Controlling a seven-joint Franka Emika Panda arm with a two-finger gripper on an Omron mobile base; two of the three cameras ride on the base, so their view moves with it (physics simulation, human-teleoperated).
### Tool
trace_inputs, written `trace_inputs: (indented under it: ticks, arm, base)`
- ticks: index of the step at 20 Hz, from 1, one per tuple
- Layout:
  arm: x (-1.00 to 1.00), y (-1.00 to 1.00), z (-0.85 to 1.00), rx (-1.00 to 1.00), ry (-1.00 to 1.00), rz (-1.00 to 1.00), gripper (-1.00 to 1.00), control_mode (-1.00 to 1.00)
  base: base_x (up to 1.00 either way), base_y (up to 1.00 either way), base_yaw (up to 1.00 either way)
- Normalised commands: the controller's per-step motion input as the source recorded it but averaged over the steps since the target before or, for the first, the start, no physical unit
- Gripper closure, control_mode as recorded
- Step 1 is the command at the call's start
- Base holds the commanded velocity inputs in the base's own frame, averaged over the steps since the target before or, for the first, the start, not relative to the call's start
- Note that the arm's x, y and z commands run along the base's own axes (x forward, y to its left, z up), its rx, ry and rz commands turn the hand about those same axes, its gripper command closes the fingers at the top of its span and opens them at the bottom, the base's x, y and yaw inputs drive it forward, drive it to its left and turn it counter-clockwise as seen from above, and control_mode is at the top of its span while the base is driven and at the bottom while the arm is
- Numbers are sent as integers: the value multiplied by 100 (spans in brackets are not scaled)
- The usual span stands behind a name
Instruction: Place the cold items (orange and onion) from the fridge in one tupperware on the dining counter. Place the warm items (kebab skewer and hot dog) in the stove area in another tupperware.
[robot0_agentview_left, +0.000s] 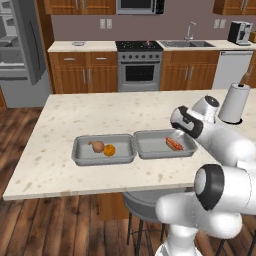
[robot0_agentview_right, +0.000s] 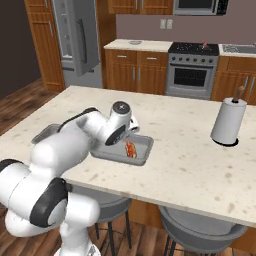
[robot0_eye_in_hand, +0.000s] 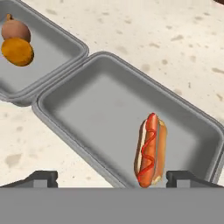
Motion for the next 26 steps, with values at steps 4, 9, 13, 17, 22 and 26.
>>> trace_inputs:
  ticks: [4,9,13,17,22,26]
  arm:
    - [-100,18,100,-21,0,25,-100,-100]
    - [-100,17,81,-35,0,25,-100,-100]
    - [-100,15,3,-31,-2,25,-100,-100]
    - [-100,-14,-38,3,-27,22,-100,-100]
    - [-100,-10,-43,3,-21,20,-100,-100]
    - [-50,12,-29,-14,-2,8,-100,-100]
  base:
    - [0,0,0]
    - [0,0,0]
    - [0,0,0]
    - [0,0,0]
    - [0,0,0]
    - [0,0,0]
